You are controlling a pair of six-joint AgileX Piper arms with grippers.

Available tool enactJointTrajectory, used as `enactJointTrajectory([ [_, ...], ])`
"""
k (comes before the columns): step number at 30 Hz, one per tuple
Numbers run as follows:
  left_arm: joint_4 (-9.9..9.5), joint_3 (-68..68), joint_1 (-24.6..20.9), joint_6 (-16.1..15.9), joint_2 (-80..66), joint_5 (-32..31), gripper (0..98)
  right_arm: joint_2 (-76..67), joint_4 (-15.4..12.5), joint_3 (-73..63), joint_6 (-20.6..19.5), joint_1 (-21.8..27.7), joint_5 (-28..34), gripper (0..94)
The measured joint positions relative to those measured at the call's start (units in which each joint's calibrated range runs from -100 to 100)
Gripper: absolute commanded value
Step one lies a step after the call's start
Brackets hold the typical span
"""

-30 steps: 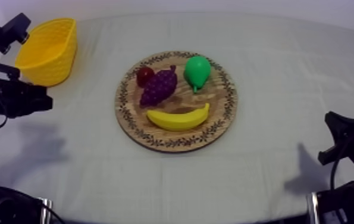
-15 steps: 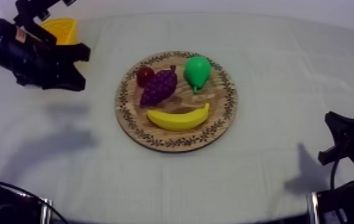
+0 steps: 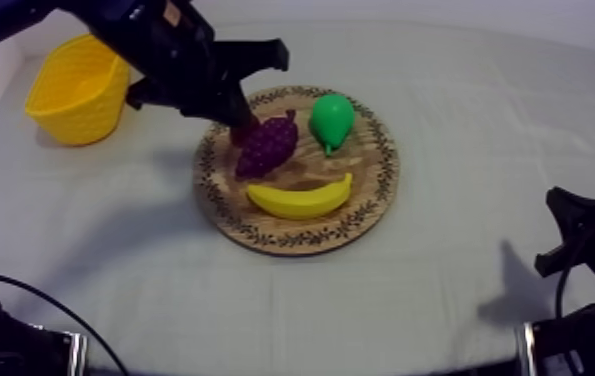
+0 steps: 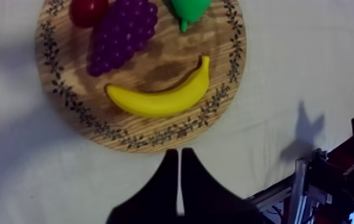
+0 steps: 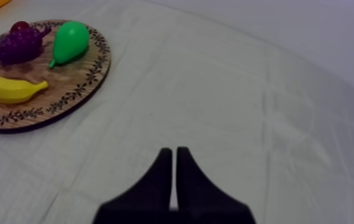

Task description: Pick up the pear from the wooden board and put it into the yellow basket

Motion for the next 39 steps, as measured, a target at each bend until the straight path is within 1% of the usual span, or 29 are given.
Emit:
enactJointTrajectory([
  [6,0.8,-10.2,-0.6,-0.8,9.5,1.0,0.0,0.0,0.0,0.0,-0.1,0.0,0.0,0.4],
  [12,0.86,-20.7,-0.7,-1.7,19.5,2.8,1.4,0.0,0.0,0.0,0.0,0.0,0.0,0.4],
  [15,0.73,-26.7,-0.8,-1.9,23.9,4.4,3.5,0.0,0.0,0.0,0.0,0.0,0.0,0.4],
  [17,0.63,-30.1,-0.9,-2.0,26.5,5.2,6.8,0.0,0.0,0.0,0.0,0.0,0.0,0.4],
  [21,-0.34,-36.3,-0.7,-1.8,30.7,6.7,18.4,0.0,0.0,0.0,0.0,0.0,0.0,0.4],
  [27,-1.66,-41.8,-0.4,-1.2,32.6,8.3,41.2,0.0,0.0,0.0,0.0,0.0,0.0,0.4],
  [37,-1.9,-42.9,0.0,-2.3,33.5,8.2,84.8,0.0,0.0,0.0,0.0,0.0,0.0,0.4],
  [39,-1.83,-42.9,0.0,-2.5,33.5,8.1,90.4,0.0,0.0,0.0,0.0,0.0,0.0,0.4],
])
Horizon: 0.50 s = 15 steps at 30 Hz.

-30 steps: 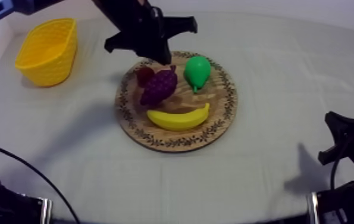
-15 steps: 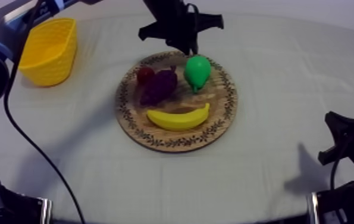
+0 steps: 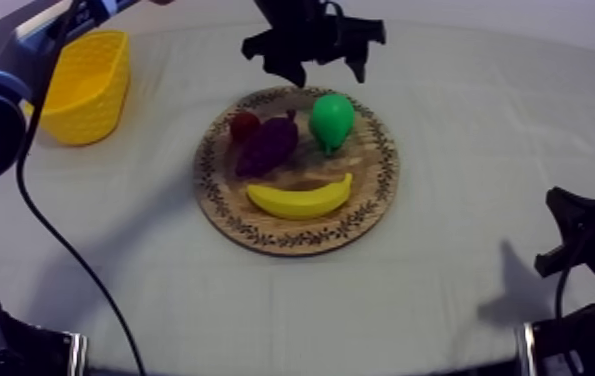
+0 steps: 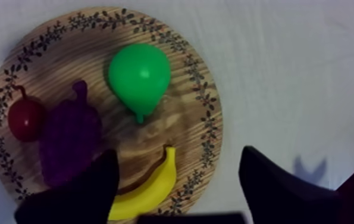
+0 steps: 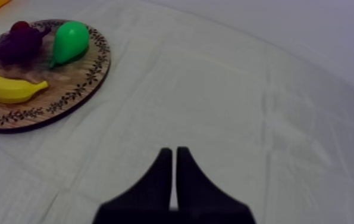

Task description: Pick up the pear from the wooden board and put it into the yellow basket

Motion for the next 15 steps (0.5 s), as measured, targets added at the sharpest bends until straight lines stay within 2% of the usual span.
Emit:
enactJointTrajectory([
  [4,0.1,-0.1,0.0,0.1,0.8,-0.1,94.3,0.0,0.0,0.0,0.0,0.0,0.0,0.4],
  [15,-0.21,-4.9,-0.4,1.5,6.3,0.9,95.5,0.0,0.0,0.0,0.0,0.0,-0.1,0.4],
])
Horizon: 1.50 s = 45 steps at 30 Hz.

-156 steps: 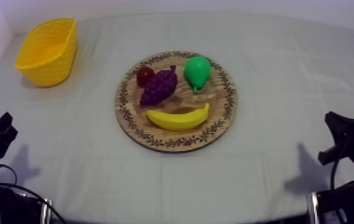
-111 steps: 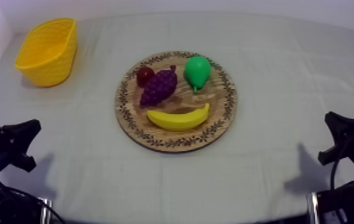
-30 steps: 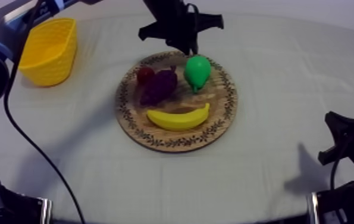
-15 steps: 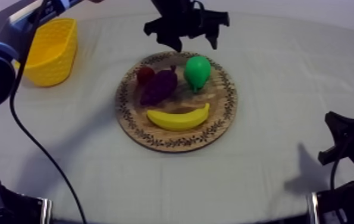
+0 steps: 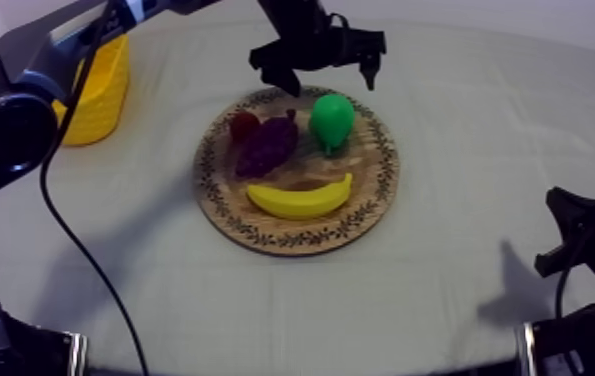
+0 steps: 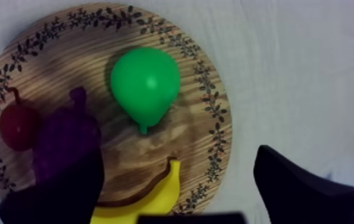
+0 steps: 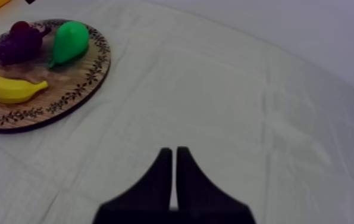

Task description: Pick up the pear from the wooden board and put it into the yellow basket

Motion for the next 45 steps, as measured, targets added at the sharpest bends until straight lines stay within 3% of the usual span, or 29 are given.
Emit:
enactJointTrajectory([
  [12,-1.76,-13.0,-1.2,1.6,13.0,6.9,95.5,0.0,0.0,0.0,0.0,0.0,0.0,0.4],
  [27,-1.35,-28.2,-1.7,0.3,24.7,9.3,93.6,0.0,0.0,0.0,0.0,0.0,0.0,0.4],
  [45,-0.9,-30.0,-1.9,-0.1,27.7,9.3,52.1,0.0,0.0,0.0,0.0,0.0,0.0,0.4],
])
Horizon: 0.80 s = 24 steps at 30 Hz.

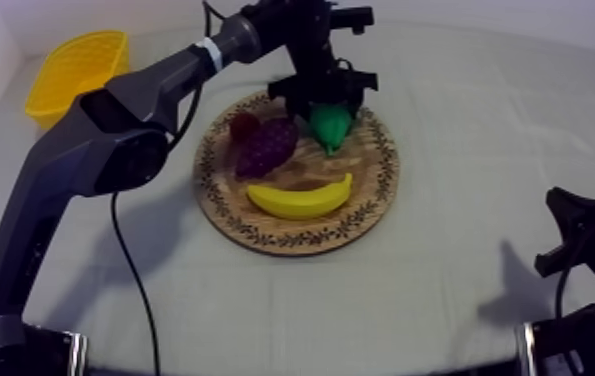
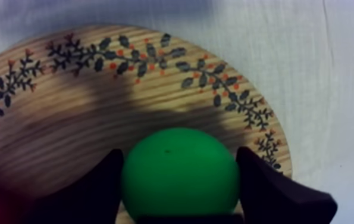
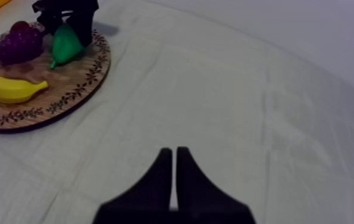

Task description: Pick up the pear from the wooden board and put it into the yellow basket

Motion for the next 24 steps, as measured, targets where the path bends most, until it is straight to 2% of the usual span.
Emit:
enactJointTrajectory([
  [8,-0.71,3.8,0.9,-0.5,-3.9,0.0,46.0,0.0,0.0,0.0,0.0,0.0,0.0,0.4],
  [24,-1.44,22.7,1.5,-0.4,-28.0,0.1,45.3,0.0,0.0,0.0,-0.1,0.0,0.0,0.4],
])
